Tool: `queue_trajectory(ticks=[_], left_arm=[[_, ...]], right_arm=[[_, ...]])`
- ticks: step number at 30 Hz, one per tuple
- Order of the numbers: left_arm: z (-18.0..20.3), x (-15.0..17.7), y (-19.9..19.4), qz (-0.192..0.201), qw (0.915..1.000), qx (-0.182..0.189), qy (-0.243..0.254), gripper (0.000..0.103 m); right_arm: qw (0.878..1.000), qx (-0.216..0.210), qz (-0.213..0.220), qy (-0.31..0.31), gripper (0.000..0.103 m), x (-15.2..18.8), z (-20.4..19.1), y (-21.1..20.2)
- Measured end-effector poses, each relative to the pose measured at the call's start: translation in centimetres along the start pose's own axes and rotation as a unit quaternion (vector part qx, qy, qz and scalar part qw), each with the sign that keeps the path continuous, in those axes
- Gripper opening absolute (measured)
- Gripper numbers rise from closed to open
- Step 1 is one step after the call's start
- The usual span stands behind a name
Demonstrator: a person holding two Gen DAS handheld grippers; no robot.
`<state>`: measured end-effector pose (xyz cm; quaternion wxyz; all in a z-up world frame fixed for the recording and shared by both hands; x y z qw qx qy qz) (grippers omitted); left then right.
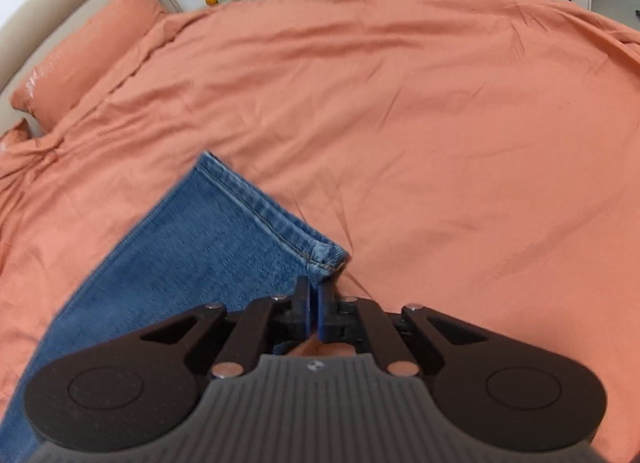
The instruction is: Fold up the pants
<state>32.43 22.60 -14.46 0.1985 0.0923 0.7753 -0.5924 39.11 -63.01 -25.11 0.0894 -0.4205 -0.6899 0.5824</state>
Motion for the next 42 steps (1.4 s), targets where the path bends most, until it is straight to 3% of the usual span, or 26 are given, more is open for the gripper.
queue_trajectory(ticks=[2, 3, 4, 6, 10, 14, 17, 19, 22, 25, 28, 32, 34, 36, 39, 42], left_arm=[[0.1, -0.5, -0.7, 0.012, 0.9997, 0.011, 0.016, 0.045], [0.3, -1.0, -1.0, 0.018, 0.9994, 0.014, 0.028, 0.046], [0.6, -1.5, -1.1, 0.024, 0.9986, 0.019, 0.043, 0.047], [1.6, -2.8, -1.2, 0.033, 0.9963, 0.033, 0.072, 0.05], [5.0, -5.3, -0.8, 0.046, 0.9894, 0.088, 0.106, 0.05], [10.2, -6.7, 1.2, 0.049, 0.9802, 0.125, 0.146, 0.05], [14.1, -6.8, 2.8, 0.038, 0.9698, 0.167, 0.173, 0.05], [16.6, -6.8, 3.9, 0.042, 0.9662, 0.172, 0.187, 0.05], [19.6, -7.2, 6.7, 0.026, 0.9701, 0.152, 0.187, 0.039], [20.8, -8.6, 9.2, 0.027, 0.9758, 0.146, 0.161, 0.038], [21.3, -10.7, 11.0, 0.029, 0.9792, 0.152, 0.131, 0.033], [22.2, -12.7, 12.4, 0.026, 0.9821, 0.146, 0.116, 0.028], [22.6, -13.2, 12.8, 0.027, 0.983, 0.14, 0.115, 0.027], [22.6, -13.3, 12.5, 0.036, 0.9836, 0.134, 0.115, 0.026], [22.4, -13.9, 12.1, 0.043, 0.9866, 0.128, 0.091, 0.025], [21.4, -14.0, 9.7, 0.053, 0.9833, 0.155, 0.079, 0.023]], right_arm=[[0.999, 0.023, 0.013, -0.021, 0.014, -0.2, -0.5, -0.5], [0.998, 0.036, 0.024, -0.041, 0.032, -0.3, -1.1, -1.1], [0.996, 0.041, 0.034, -0.065, 0.038, -0.5, -1.8, -1.8], [0.993, 0.033, 0.042, -0.109, 0.037, -0.3, -3.7, -3.0], [0.981, -0.038, 0.026, -0.187, 0.036, 1.8, -10.0, -4.2], [0.952, -0.08, -0.003, -0.295, 0.036, 7.2, -18.8, -2.8], [0.921, -0.1, -0.018, -0.376, 0.036, 12.1, -24.8, -1.9], [0.896, -0.089, -0.017, -0.434, 0.03, 15.7, -28.9, -1.0], [0.879, -0.068, -0.033, -0.471, 0.029, 18.8, -33.1, 1.8], [0.875, -0.041, -0.03, -0.481, 0.03, 19.6, -35.9, 4.8], [0.888, -0.04, -0.022, -0.458, 0.03, 18.1, -37.9, 7.1], [0.909, -0.048, -0.049, -0.411, 0.03, 16.0, -39.9, 9.4], [0.907, -0.045, -0.039, -0.416, 0.03, 15.8, -40.6, 9.6], [0.908, -0.027, -0.014, -0.418, 0.03, 15.5, -41.3, 10.1], [0.917, -0.028, -0.029, -0.398, 0.031, 14.1, -42.3, 11.1], [0.914, -0.042, -0.011, -0.404, 0.027, 13.6, -42.0, 8.1]])
Point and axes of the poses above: each gripper's, at about its wrist camera, not at the fingertips, and y roughly the way its jaws point, z to its right, x to its underside, the point moved 2 cm from there along y, roughly the way its jaws point, and after that the axes turned 8 degrees about -z, right-handed, at the moved point
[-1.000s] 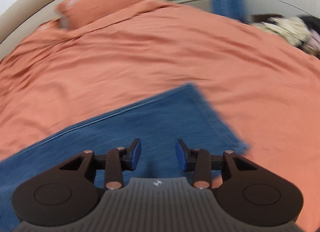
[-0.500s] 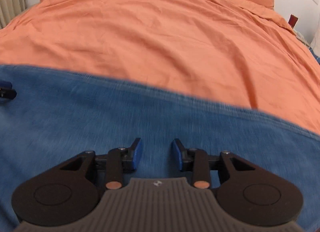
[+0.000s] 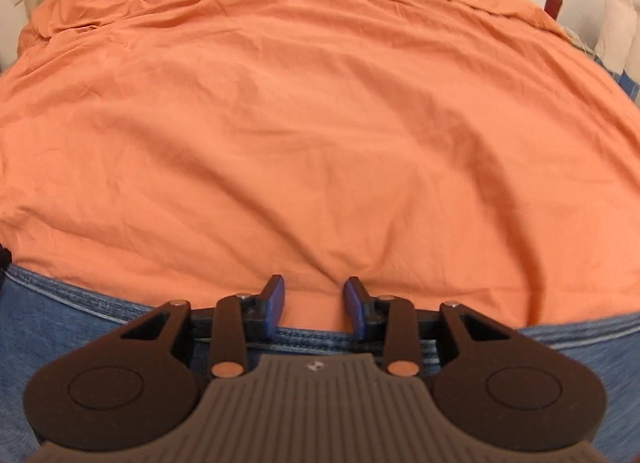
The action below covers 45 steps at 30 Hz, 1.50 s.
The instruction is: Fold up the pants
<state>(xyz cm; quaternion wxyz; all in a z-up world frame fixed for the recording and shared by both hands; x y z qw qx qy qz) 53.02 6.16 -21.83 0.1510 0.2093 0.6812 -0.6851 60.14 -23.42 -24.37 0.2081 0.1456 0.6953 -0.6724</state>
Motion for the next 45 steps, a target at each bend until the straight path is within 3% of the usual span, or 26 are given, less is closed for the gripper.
queue_trajectory(ticks=[4, 6, 8, 11, 15, 20, 28, 31, 33, 35, 45], left_arm=[[3.2, 1.5, -3.2, 0.011, 0.9967, 0.067, 0.045, 0.023], [5.7, 2.3, -3.4, -0.004, 0.9934, 0.095, 0.065, 0.023], [7.8, 3.1, -3.1, -0.019, 0.9897, 0.12, 0.077, 0.023], [10.1, 3.8, -1.1, -0.045, 0.9892, 0.107, 0.09, 0.021], [10.3, 2.7, 1.2, -0.05, 0.9923, 0.096, 0.061, 0.016], [10.9, 0.1, 3.1, -0.046, 0.9945, 0.079, 0.05, 0.006], [11.1, -2.1, 4.1, -0.041, 0.9964, 0.072, 0.016, 0.006], [11.0, -2.2, 2.0, -0.03, 0.997, 0.067, 0.026, 0.008], [10.5, -1.5, 0.1, -0.02, 0.9973, 0.055, 0.044, 0.013], [9.5, -0.2, -1.9, -0.012, 0.9969, 0.052, 0.059, 0.013], [4.3, 9.2, -13.7, 0.008, 0.9861, 0.023, 0.164, 0.013]], right_arm=[[0.998, -0.056, 0.024, -0.03, 0.026, 2.3, -1.5, -4.5], [0.995, -0.082, 0.017, -0.048, 0.016, 3.9, -3.2, -5.4], [0.995, -0.086, -0.003, -0.054, 0.015, 5.5, -4.4, -5.1], [0.995, -0.079, -0.033, -0.052, 0.01, 7.2, -5.6, -3.0], [0.996, -0.072, -0.025, -0.043, 0.0, 6.6, -5.3, -0.3], [0.997, -0.074, -0.017, -0.023, 0.0, 3.7, -4.8, 2.1], [0.996, -0.088, -0.014, -0.004, 0.0, 1.2, -4.4, 2.8], [0.995, -0.101, 0.009, 0.003, 0.002, 1.0, -3.1, 0.3], [0.996, -0.084, 0.027, -0.007, 0.015, 1.5, -1.6, -1.9], [0.996, -0.085, 0.037, -0.01, 0.019, 2.8, 0.4, -4.3], [0.998, -0.055, 0.018, -0.029, 0.025, 15.1, 8.1, -16.4]])
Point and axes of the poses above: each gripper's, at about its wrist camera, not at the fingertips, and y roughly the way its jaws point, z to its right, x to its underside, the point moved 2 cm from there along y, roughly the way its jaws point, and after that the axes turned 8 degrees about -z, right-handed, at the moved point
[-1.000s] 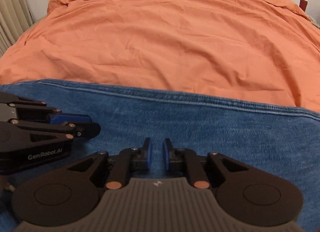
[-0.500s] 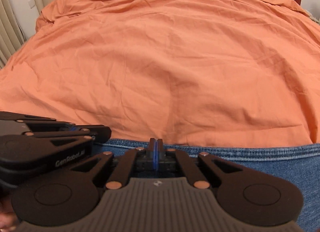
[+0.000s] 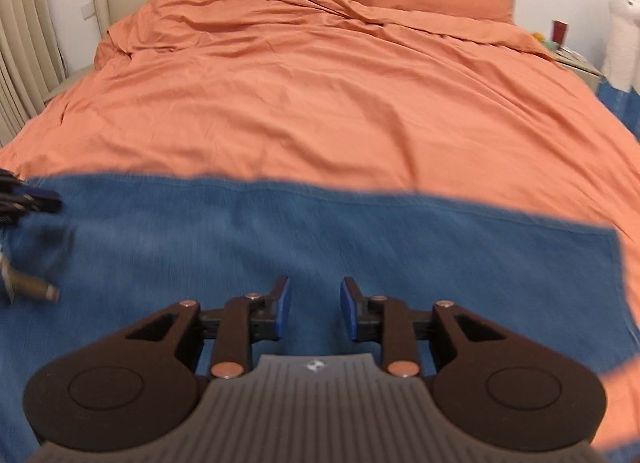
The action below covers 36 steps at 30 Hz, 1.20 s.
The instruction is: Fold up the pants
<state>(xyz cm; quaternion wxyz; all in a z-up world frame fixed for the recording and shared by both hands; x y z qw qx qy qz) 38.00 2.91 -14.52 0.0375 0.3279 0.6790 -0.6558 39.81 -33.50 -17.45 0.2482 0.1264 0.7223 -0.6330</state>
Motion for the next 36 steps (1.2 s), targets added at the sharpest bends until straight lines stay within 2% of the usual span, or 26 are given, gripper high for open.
queue_trajectory(ticks=[5, 8, 10, 12, 14, 18, 20, 21, 23, 24, 27, 30, 33, 36], left_arm=[[-0.5, 5.5, -5.7, -0.012, 0.9989, -0.011, 0.045, 0.017], [-0.9, 9.0, -8.0, -0.043, 0.9942, -0.026, 0.095, 0.021], [-1.0, 11.4, -9.2, -0.07, 0.9885, -0.033, 0.13, 0.024], [-1.0, 13.5, -9.6, -0.104, 0.9805, -0.038, 0.162, 0.025], [-0.8, 15.5, -9.7, -0.147, 0.968, -0.034, 0.2, 0.029], [0.1, 18.4, -8.7, -0.216, 0.9408, -0.027, 0.26, 0.041], [0.9, 19.5, -8.0, -0.242, 0.9299, -0.007, 0.276, 0.044], [1.2, 19.8, -7.7, -0.242, 0.9289, -0.004, 0.281, 0.042], [1.7, 19.8, -6.9, -0.236, 0.9317, -0.002, 0.276, 0.054], [2.1, 19.8, -6.4, -0.239, 0.931, 0.007, 0.276, 0.055], [3.4, 20.1, -4.8, -0.261, 0.9238, 0.016, 0.279, 0.055], [4.6, 20.1, -4.3, -0.269, 0.9215, 0.026, 0.278, 0.052], [5.5, 20.0, -4.7, -0.261, 0.9194, 0.026, 0.293, 0.051], [6.3, 20.1, -4.4, -0.269, 0.913, 0.009, 0.306, 0.048]], right_arm=[[1.0, 0.013, -0.018, 0.006, 0.03, 6.9, 1.6, -6.1], [0.999, 0.018, -0.037, 0.02, 0.031, 10.8, 3.2, -8.8], [0.997, 0.016, -0.048, 0.054, 0.031, 13.0, 4.7, -10.5], [0.993, 0.006, -0.056, 0.1, 0.031, 14.9, 6.5, -12.3], [0.99, 0.007, -0.064, 0.128, 0.031, 16.3, 7.7, -13.9], [0.986, 0.038, -0.081, 0.139, 0.033, 18.1, 9.0, -16.5], [0.985, 0.042, -0.082, 0.143, 0.036, 18.6, 9.5, -17.8], [0.985, 0.046, -0.083, 0.141, 0.04, 19.0, 9.7, -18.4], [0.986, 0.06, -0.087, 0.128, 0.044, 19.9, 9.8, -19.2], [0.986, 0.066, -0.091, 0.12, 0.044, 20.4, 9.9, -19.5], [0.989, 0.082, -0.091, 0.088, 0.044, 21.8, 10.2, -20.0], [0.989, 0.101, -0.086, 0.061, 0.043, 23.3, 11.3, -20.0], [0.988, 0.126, -0.094, -0.008, 0.042, 24.9, 11.9, -19.4], [0.98, 0.146, -0.099, -0.089, 0.042, 26.2, 11.9, -18.0]])
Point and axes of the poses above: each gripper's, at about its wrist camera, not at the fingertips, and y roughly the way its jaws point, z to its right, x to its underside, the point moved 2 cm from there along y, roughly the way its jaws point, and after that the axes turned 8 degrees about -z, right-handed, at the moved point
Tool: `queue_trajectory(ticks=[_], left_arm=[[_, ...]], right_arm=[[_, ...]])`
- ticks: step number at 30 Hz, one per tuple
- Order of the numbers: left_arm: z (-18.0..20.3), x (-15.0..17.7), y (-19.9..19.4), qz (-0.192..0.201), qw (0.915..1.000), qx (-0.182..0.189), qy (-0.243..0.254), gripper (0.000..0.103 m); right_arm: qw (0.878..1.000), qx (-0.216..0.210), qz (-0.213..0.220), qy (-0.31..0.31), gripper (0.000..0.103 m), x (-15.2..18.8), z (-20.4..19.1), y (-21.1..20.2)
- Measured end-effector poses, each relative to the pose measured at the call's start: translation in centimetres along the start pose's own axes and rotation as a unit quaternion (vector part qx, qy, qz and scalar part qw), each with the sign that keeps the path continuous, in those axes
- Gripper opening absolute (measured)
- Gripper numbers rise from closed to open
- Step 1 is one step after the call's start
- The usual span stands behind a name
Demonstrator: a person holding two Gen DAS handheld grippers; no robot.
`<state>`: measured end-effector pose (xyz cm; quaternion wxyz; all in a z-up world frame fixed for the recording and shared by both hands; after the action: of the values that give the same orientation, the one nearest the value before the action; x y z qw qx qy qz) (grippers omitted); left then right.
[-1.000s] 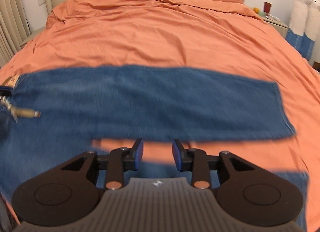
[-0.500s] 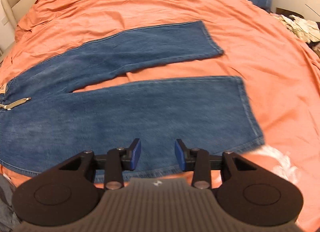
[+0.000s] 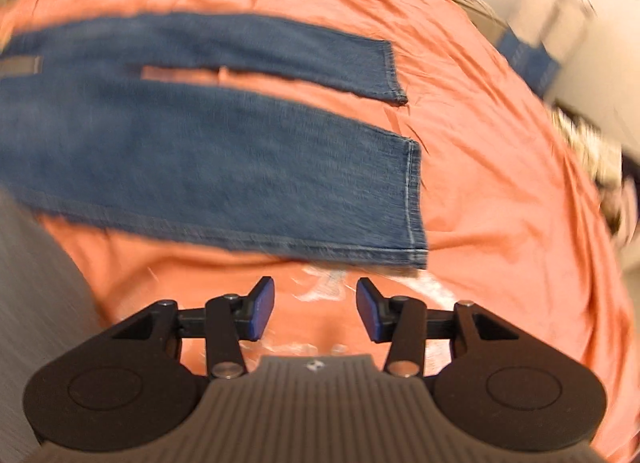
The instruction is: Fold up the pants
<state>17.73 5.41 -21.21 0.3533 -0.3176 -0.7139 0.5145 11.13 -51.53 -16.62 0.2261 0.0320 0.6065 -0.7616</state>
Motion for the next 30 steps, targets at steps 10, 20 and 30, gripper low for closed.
queue_trajectory(ticks=[10, 20, 30], left_arm=[[1.3, 0.3, -2.9, 0.046, 0.985, -0.139, -0.091, 0.007], [-0.8, 1.4, -7.8, 0.169, 0.9326, -0.162, -0.274, 0.006], [-5.4, 0.4, -14.0, 0.23, 0.8893, -0.231, -0.321, 0.005]], right_arm=[[0.973, 0.126, 0.025, -0.191, 0.041, 0.4, -2.2, 5.3], [0.93, 0.199, 0.081, -0.299, 0.0, 1.4, -4.1, 6.1], [0.945, 0.245, 0.141, -0.164, 0.0, -7.7, -1.0, 0.8]])
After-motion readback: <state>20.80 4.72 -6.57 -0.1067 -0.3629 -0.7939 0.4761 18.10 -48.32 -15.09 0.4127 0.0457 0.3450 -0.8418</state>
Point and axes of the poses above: each gripper's, at about its wrist camera, not at the fingertips, and y roughly the way its jaws point, z to its right, x to its underside, the point moved 2 cm from there along y, roughly the way its jaws point, and after that the axes turned 8 degrees about -z, right-handed, at the moved point
